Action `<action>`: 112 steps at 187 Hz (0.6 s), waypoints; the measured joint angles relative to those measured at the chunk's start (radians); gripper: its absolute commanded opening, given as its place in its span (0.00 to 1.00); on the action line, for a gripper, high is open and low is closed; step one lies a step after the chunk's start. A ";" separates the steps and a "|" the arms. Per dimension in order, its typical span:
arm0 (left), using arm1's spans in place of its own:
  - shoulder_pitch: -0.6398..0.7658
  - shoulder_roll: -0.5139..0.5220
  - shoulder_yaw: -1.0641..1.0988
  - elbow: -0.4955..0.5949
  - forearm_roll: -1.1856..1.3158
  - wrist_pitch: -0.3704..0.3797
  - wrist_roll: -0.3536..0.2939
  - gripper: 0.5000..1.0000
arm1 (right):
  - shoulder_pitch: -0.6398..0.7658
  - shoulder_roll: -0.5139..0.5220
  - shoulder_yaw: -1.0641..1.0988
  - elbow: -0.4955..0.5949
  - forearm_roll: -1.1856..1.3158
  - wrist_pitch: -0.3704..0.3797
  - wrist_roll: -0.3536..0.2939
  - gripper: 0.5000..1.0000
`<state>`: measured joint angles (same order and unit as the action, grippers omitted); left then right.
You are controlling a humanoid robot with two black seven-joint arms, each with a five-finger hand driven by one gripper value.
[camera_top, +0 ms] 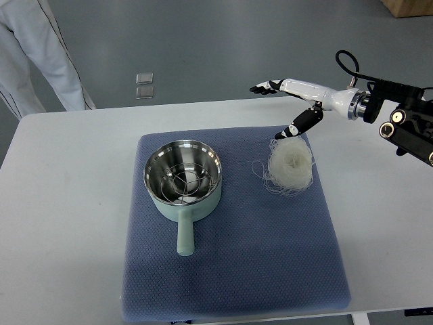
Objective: Put vermicelli into pot with right hand
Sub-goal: 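Reach the right hand forward and lower it over the white vermicelli bundle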
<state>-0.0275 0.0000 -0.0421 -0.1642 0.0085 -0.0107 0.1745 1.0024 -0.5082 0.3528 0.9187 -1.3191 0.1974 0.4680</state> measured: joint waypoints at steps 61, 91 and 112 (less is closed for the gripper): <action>0.000 0.000 -0.001 0.000 0.000 0.000 0.000 1.00 | 0.124 -0.096 -0.134 0.106 -0.292 0.120 0.018 0.86; 0.000 0.000 -0.001 0.000 0.000 0.000 0.000 1.00 | 0.129 -0.083 -0.158 0.099 -0.411 0.111 0.017 0.85; 0.000 0.000 -0.001 0.000 0.000 0.000 0.000 1.00 | 0.123 -0.057 -0.190 0.096 -0.436 0.096 0.014 0.85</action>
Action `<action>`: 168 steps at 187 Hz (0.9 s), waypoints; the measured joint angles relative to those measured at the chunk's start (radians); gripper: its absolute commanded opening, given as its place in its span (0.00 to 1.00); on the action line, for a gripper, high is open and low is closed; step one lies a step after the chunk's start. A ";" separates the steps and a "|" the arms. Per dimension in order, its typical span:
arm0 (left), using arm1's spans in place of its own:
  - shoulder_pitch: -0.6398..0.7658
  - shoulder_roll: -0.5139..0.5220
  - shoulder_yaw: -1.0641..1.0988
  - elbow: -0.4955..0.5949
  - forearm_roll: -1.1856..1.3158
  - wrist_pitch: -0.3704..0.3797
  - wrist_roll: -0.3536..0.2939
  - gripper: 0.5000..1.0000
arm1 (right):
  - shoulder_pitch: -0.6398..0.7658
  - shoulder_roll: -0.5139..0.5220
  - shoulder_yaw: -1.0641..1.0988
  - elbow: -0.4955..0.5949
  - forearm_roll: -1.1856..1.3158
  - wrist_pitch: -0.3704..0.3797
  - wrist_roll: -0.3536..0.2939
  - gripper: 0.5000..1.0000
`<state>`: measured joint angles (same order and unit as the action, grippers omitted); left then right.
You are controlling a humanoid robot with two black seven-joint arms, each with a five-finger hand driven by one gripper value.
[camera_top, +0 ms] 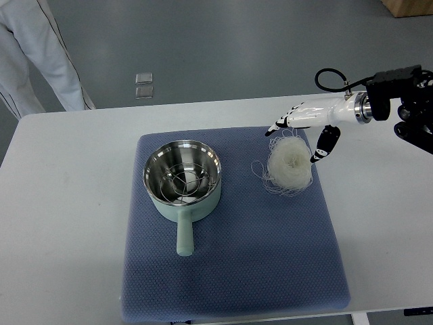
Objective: Put vermicelli into pot with right hand
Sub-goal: 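Reach the right hand forward and lower it over the white vermicelli bundle, then close the right hand fingers around the vermicelli bundle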
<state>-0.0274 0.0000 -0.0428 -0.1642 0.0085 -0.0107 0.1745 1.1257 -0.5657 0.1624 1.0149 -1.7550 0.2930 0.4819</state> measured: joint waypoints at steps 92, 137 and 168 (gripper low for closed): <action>0.000 0.000 0.000 0.000 0.000 0.000 0.000 1.00 | -0.065 0.062 -0.018 -0.080 -0.009 -0.066 0.000 0.85; 0.000 0.000 0.000 0.000 0.000 0.000 -0.001 1.00 | -0.081 0.079 -0.016 -0.109 -0.013 -0.081 -0.006 0.84; 0.000 0.000 0.000 0.000 0.000 0.000 -0.001 1.00 | -0.096 0.089 -0.016 -0.135 -0.014 -0.082 -0.011 0.68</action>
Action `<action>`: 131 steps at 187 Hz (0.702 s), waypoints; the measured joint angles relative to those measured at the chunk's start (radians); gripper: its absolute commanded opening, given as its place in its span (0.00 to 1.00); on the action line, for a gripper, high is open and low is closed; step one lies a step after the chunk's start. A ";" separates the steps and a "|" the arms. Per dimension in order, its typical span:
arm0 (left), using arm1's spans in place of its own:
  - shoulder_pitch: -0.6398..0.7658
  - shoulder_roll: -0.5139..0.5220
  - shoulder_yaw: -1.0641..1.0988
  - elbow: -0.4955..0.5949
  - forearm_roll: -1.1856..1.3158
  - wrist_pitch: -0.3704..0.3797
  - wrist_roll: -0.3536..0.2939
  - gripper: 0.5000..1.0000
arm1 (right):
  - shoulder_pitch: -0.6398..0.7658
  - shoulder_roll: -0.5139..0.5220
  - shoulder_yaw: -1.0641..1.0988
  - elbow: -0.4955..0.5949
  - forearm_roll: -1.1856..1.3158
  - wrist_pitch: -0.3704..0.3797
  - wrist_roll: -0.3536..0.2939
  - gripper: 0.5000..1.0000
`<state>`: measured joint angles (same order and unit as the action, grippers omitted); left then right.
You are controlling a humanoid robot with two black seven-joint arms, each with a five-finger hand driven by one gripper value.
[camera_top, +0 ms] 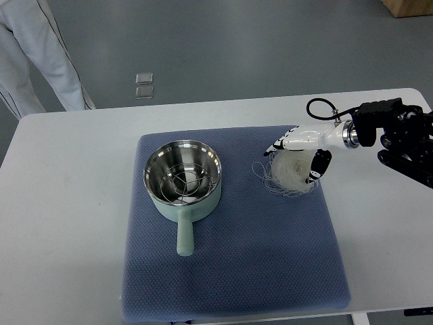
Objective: Put vermicelli into pot with right hand
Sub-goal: 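Close the right hand fingers around the vermicelli bundle, then lift the vermicelli with the right hand and carry it over the pot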
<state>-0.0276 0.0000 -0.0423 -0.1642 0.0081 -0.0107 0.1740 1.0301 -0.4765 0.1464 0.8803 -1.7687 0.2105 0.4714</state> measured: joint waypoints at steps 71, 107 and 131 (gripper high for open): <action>0.000 0.000 0.001 0.000 0.000 0.000 0.000 1.00 | -0.002 0.010 0.011 -0.004 0.001 0.000 0.001 0.05; 0.000 0.000 0.001 0.000 0.000 0.000 0.000 1.00 | 0.023 0.009 0.019 -0.002 0.011 0.000 0.005 0.00; 0.000 0.000 0.001 0.000 0.000 0.000 0.000 1.00 | 0.034 0.008 0.040 0.000 0.019 0.001 0.009 0.00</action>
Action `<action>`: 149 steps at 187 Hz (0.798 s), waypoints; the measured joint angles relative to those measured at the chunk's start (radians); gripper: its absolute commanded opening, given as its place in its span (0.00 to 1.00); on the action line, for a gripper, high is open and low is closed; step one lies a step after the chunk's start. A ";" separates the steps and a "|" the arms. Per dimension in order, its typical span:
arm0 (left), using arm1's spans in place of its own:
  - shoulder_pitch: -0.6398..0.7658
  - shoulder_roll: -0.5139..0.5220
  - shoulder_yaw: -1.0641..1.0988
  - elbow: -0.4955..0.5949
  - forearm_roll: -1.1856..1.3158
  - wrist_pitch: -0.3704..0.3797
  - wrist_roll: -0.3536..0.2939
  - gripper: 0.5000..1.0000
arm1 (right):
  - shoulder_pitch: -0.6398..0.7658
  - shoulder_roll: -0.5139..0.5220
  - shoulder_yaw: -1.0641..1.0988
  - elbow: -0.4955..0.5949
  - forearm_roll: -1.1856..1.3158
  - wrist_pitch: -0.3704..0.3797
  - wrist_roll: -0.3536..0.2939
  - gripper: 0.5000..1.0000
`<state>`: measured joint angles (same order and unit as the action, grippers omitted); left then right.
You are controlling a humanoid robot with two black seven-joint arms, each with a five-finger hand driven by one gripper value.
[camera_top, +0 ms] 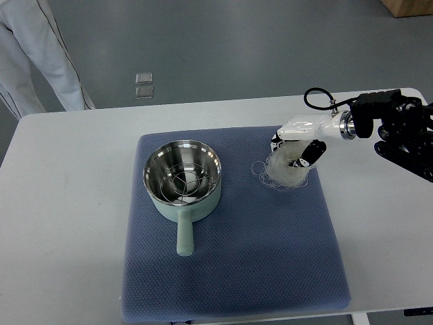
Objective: Put vermicelli into pot with right hand
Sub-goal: 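Lift the vermicelli with the right hand and carry it over the pot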
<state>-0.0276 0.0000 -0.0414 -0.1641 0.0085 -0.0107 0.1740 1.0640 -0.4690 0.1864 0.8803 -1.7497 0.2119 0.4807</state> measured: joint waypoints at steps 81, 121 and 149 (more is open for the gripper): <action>0.000 0.000 0.000 0.000 0.000 0.000 0.001 1.00 | 0.088 -0.012 0.072 0.008 0.007 0.017 0.004 0.00; 0.000 0.000 0.000 0.000 0.000 0.000 0.001 1.00 | 0.215 0.003 0.085 0.015 0.010 0.031 0.004 0.00; 0.000 0.000 0.000 0.000 0.000 0.000 0.001 1.00 | 0.281 0.054 0.095 0.047 0.040 0.048 0.004 0.00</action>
<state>-0.0276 0.0000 -0.0414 -0.1641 0.0080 -0.0107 0.1745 1.3453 -0.4154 0.2812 0.9275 -1.7092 0.2597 0.4849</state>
